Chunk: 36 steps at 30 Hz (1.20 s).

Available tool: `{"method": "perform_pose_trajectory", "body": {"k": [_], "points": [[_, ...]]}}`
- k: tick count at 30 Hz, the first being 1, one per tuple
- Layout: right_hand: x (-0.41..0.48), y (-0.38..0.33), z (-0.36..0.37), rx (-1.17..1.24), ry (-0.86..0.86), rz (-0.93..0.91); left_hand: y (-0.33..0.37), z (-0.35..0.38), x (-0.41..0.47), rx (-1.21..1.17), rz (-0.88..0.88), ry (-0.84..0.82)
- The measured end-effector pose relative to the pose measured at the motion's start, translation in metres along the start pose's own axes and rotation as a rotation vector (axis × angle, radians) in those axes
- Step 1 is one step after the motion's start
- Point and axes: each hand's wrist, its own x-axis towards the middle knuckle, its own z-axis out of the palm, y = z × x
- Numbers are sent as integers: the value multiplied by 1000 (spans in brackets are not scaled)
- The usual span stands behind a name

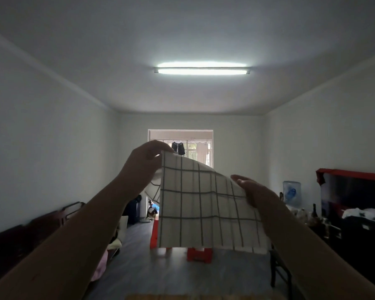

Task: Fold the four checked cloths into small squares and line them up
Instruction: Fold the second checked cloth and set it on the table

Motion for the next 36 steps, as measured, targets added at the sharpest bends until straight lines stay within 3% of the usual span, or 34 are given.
{"method": "perform_pose_trajectory", "body": {"k": [5, 10, 15, 17, 21, 24, 27, 30, 36], "points": [[-44, 6, -3, -159, 39, -100, -16, -9, -12, 367, 188, -76], [-65, 6, 1, -89, 31, -124, -26, -7, -37, 471, 347, -89], [-64, 14, 3, -13, -66, -20, -26, -6, -53, 397, 199, -26], [-50, 18, 9, -81, -71, 85, -27, -4, -57, 372, 186, -38], [-34, 37, 13, -184, -250, 216, -31, -4, -60, 287, 122, -75], [-34, 48, 11, 36, -105, 214, -39, -12, -62, 304, 46, -95], [-51, 63, 0, 123, 107, 55, -49, -22, -66, 306, -14, -107], [-57, 69, -6, 288, 93, 2, -57, -31, -72, 245, -64, -107], [-63, 74, -2, -123, 20, -20, -56, -24, -78, 254, -109, -163]]}}
